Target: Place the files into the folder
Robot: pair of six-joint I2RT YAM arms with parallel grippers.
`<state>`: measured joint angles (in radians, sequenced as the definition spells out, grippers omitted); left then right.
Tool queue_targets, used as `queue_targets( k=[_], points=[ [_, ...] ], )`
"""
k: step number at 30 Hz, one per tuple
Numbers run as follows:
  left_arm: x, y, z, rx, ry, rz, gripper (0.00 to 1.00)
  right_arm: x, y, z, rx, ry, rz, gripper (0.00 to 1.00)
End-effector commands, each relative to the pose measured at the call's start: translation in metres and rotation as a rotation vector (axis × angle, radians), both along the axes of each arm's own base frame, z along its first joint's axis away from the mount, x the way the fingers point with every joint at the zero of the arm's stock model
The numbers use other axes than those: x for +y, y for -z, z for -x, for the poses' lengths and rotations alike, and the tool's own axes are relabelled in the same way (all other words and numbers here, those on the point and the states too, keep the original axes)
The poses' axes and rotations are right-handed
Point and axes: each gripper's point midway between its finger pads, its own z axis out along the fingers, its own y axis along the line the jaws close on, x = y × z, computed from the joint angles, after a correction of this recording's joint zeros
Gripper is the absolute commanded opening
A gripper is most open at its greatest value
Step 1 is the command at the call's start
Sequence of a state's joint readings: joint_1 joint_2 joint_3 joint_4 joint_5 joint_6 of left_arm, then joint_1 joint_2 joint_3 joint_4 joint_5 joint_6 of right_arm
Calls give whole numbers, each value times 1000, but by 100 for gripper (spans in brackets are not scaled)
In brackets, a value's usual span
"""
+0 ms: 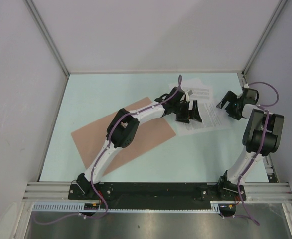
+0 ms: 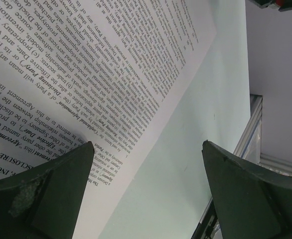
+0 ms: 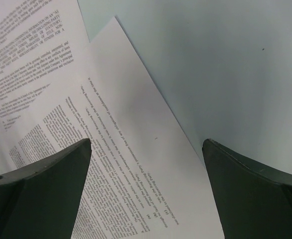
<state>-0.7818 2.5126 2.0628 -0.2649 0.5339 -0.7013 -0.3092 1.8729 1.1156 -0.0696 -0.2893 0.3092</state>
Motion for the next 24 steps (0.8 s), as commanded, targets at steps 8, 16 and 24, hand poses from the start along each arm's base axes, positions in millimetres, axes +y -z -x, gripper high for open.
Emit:
queue_targets(
  k=[8,16,24],
  points=[
    [14,30,-21,52,-57,-36,99,60,40,59,247,-149,-126,100],
    [17,32,-20,64,-22,-21,99,92,0,60,123,-201,-262,100],
    [17,23,-17,50,3,-5,98,102,-51,53,-78,-80,-444,100]
  ],
)
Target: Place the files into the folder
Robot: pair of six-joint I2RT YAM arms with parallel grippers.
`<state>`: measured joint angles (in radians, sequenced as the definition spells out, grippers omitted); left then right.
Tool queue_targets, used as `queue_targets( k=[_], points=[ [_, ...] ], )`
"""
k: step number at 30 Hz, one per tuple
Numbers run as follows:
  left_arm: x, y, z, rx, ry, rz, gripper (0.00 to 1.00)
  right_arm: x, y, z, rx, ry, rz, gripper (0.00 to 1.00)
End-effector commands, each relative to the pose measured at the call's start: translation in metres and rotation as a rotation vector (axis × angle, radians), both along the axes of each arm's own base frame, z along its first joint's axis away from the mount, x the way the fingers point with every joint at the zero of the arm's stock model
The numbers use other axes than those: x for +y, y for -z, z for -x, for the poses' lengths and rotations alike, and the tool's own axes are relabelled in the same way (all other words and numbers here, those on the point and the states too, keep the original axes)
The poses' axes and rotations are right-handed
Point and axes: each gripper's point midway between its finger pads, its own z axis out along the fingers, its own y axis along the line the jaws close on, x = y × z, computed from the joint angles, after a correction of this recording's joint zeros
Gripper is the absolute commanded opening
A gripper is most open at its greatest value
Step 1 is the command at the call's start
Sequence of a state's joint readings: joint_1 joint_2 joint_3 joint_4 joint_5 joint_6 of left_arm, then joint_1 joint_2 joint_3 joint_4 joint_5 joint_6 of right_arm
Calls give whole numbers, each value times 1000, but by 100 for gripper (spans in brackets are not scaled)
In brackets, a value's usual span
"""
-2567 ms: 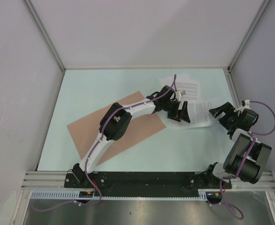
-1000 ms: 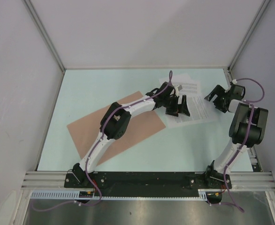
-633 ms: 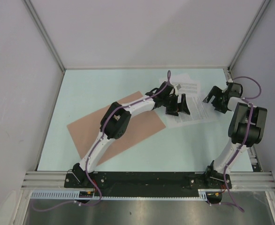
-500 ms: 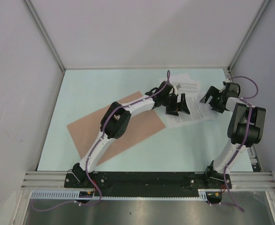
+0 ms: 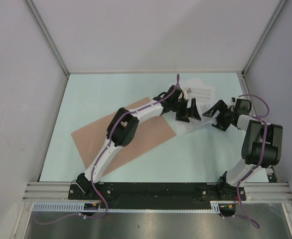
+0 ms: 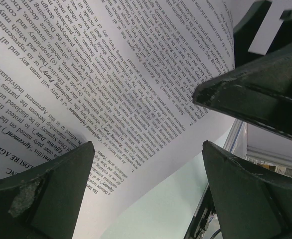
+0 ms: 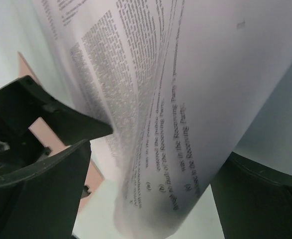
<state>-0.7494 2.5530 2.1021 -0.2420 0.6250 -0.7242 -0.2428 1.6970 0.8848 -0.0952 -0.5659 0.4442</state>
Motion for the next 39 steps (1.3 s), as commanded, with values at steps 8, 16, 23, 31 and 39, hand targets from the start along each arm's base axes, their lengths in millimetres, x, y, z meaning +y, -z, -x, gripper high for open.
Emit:
queue_targets(
  k=[8,16,23,31,39],
  points=[
    [14,16,-6,0,-19,-40,98,0,-56,-3,-170,338,-177,100],
    [18,17,-4,-6,-13,-50,98,0,-60,-19,-219,519,-161,92],
    [19,11,-3,-30,3,-50,98,-9,-46,-8,-179,646,-27,78],
    [26,-59,-7,-164,-12,-27,99,-16,-33,-1,-158,681,-11,25],
    [55,-122,19,-318,-81,-8,100,-9,-50,-6,-185,718,-123,0]
  ],
)
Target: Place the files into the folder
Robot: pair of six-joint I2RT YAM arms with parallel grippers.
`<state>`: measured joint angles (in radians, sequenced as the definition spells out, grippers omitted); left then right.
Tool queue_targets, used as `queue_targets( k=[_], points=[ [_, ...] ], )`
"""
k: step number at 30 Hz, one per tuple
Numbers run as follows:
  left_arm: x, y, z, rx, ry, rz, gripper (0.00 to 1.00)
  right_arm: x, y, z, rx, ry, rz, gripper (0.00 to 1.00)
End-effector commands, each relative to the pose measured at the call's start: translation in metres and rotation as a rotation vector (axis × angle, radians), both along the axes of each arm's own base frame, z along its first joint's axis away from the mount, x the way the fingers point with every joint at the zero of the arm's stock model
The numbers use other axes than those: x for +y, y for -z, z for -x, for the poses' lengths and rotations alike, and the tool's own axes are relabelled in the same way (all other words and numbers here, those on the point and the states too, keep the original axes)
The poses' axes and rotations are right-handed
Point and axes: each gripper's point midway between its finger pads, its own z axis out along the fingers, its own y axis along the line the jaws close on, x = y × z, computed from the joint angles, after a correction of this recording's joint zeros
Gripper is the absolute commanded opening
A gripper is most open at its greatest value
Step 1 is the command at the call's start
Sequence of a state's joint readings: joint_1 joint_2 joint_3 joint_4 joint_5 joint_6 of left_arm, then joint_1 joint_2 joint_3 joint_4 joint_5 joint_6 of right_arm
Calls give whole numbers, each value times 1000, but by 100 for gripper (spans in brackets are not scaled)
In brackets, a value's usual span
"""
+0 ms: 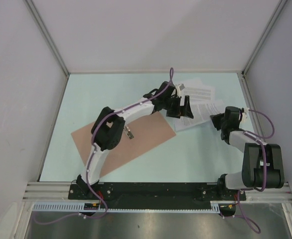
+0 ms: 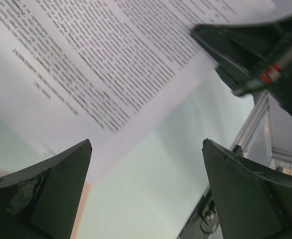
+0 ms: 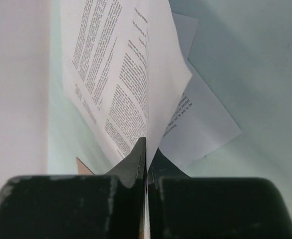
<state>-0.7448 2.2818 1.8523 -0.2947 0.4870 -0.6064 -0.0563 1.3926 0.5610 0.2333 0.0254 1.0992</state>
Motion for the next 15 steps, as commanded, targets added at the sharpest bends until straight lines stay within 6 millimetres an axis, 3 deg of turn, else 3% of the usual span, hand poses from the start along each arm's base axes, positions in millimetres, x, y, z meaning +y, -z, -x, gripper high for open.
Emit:
queue_targets(
  k=[1,2,4,7,8,10,11,15],
  points=[
    [13,-88,14,-191,-28,109,100,-1,-33,-8,-106,55,-58,0],
    [26,-86,26,-186,-42,103,99,1,-38,-8,-117,63,-86,0],
    [38,-91,29,-213,-82,111,99,4,-48,-5,-134,67,-121,0],
    [61,-80,42,-196,-122,82,100,6,-52,1,-130,91,-168,0],
    [72,-62,48,-159,-139,55,100,6,-55,2,-135,98,-184,0],
    [76,-70,50,-138,-185,120,100,8,-52,8,-139,125,-235,0],
    [82,-56,55,-100,-200,114,100,9,-55,11,-152,136,-252,0],
    [75,-42,58,15,-217,178,100,11,-57,16,-182,178,-302,0]
  ],
)
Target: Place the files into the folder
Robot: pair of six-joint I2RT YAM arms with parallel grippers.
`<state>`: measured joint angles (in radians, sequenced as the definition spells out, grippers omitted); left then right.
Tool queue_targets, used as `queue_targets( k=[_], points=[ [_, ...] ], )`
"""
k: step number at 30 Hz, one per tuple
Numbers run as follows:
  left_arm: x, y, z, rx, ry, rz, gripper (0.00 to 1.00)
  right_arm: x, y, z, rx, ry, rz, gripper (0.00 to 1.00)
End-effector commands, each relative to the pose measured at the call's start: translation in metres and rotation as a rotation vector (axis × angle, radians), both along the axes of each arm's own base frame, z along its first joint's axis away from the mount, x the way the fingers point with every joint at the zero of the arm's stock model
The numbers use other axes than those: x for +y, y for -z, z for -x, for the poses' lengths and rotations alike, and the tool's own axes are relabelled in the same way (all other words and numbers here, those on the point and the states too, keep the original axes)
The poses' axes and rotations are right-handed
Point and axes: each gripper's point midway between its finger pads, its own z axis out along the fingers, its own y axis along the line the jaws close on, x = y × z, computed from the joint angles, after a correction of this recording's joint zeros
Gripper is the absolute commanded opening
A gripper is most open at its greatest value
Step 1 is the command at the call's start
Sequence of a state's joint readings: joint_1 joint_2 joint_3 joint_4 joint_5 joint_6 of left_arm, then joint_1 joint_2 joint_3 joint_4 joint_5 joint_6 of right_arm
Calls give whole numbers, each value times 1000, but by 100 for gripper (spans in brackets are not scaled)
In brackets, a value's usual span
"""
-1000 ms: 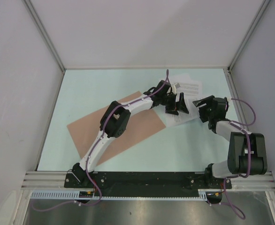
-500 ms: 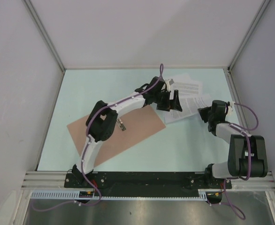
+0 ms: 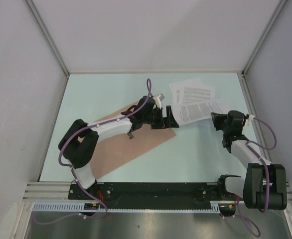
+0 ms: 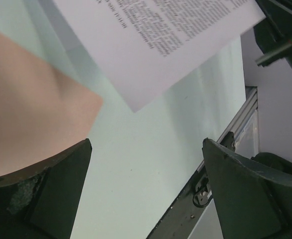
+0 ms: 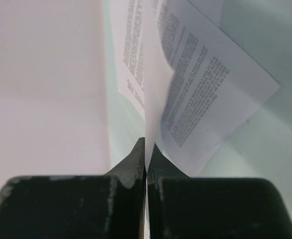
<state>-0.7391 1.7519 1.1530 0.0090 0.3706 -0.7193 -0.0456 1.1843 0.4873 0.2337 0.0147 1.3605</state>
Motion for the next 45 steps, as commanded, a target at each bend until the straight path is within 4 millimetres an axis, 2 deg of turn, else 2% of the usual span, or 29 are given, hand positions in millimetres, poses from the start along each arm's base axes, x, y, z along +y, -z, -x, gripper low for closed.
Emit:
queue_targets(
  k=[1,2,3,5,9,11,18,19,22,23,25,27,28,29,38,45],
  points=[
    [-12,4,-7,118,-57,123,100,4,-7,3,-36,61,-91,0],
    [-15,10,-2,154,-39,137,100,5,-7,4,-35,61,-97,0],
    [-17,9,-6,152,-46,164,100,7,-7,4,-37,60,-98,0],
    [-17,20,-6,201,-78,186,100,8,-7,5,-37,63,-107,0],
    [-27,20,-18,217,-75,229,100,8,-4,7,-31,62,-107,0],
    [-29,20,-22,220,-81,240,100,19,-2,8,-31,34,-103,0],
    [-29,25,-32,216,-85,249,94,27,14,16,-7,9,-99,0],
    [-27,26,-34,213,-90,245,94,27,21,19,7,13,-105,0],
    [-26,29,-36,220,-97,256,84,30,24,20,3,4,-110,0],
    [-27,29,-34,230,-89,264,78,32,25,20,5,-2,-110,0],
    [-29,26,-34,229,-80,275,74,37,25,19,-2,-20,-103,0],
    [-26,28,-31,230,-77,269,82,38,27,20,-10,-23,-93,0],
    [-25,23,-30,222,-75,273,96,38,26,20,-19,-23,-90,0],
    [-22,25,-27,224,-74,268,100,38,29,22,-24,-19,-91,0],
    [-14,26,-17,234,-87,289,100,40,37,27,-32,-22,-110,0],
    [-12,6,-12,233,-90,354,100,41,38,29,-39,-26,-114,0]
  ],
)
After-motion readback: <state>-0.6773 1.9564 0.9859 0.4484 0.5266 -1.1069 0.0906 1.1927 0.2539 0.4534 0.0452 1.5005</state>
